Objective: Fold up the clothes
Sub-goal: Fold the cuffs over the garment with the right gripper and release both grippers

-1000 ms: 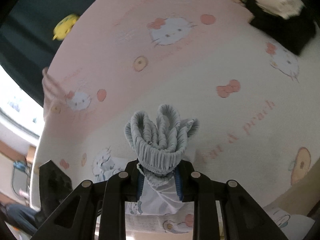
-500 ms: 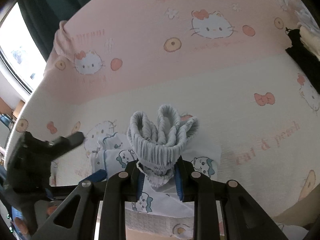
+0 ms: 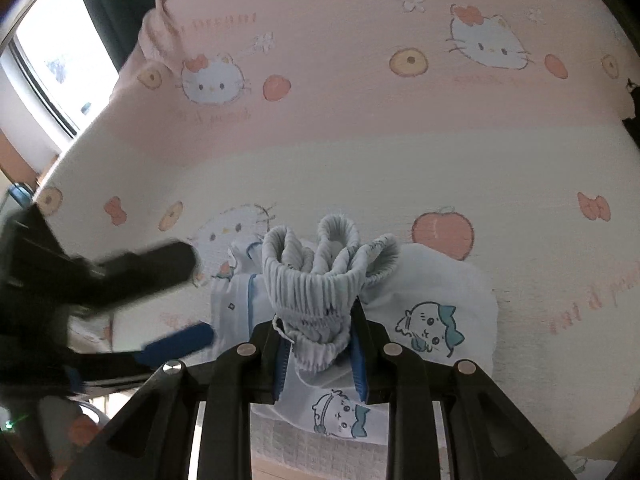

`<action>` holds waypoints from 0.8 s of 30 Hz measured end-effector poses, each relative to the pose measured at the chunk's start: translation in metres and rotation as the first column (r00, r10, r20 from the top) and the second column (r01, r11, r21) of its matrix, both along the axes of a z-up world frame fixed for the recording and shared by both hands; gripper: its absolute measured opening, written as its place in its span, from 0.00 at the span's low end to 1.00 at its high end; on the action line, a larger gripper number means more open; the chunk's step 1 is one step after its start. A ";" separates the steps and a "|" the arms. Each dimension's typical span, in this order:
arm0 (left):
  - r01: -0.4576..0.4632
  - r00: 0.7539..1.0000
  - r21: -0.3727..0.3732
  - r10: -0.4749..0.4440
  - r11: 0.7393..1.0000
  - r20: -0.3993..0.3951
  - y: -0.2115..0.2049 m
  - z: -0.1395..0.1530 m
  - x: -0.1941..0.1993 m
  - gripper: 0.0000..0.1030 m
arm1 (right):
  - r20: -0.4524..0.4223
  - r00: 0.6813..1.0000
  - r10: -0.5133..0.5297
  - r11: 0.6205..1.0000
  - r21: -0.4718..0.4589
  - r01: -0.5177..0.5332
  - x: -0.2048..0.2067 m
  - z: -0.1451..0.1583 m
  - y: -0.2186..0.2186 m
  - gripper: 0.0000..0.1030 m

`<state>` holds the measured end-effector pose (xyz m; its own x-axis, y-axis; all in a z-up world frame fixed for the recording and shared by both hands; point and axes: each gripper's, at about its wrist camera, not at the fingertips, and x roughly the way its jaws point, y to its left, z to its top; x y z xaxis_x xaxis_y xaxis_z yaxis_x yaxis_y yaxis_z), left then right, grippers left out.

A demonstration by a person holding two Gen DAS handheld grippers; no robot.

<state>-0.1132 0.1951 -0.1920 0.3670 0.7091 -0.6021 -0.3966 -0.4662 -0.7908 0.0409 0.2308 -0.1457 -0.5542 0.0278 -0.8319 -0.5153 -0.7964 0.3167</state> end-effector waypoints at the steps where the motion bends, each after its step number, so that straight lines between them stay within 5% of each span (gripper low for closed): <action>1: 0.000 1.000 0.000 0.000 1.000 -0.004 -0.002 0.002 -0.002 0.80 | 0.005 1.000 0.009 1.000 -0.005 -0.009 -0.003 -0.002 -0.002 0.26; 3: 0.002 1.000 -0.014 -0.002 1.000 -0.020 -0.003 0.004 -0.004 0.80 | 0.016 1.000 0.026 1.000 -0.015 -0.026 -0.010 -0.006 -0.007 0.33; 5: 0.013 0.999 -0.042 -0.015 0.999 -0.049 -0.004 0.003 -0.004 0.80 | 0.024 0.999 0.040 0.999 -0.024 -0.040 -0.015 -0.009 -0.010 0.54; 7: 0.024 0.996 -0.077 -0.031 0.997 -0.085 -0.004 0.002 -0.002 0.80 | 0.008 1.000 0.027 0.999 -0.026 -0.027 -0.006 -0.004 -0.005 0.60; 14: 0.043 0.988 -0.090 -0.056 0.995 -0.146 -0.004 0.008 0.009 0.80 | -0.047 0.999 -0.017 0.999 -0.035 0.016 0.024 0.013 0.012 0.71; 24: 0.068 0.957 -0.123 -0.099 0.990 -0.271 0.008 0.016 0.027 0.80 | -0.100 0.984 -0.149 0.983 -0.125 0.137 0.066 0.020 0.057 0.71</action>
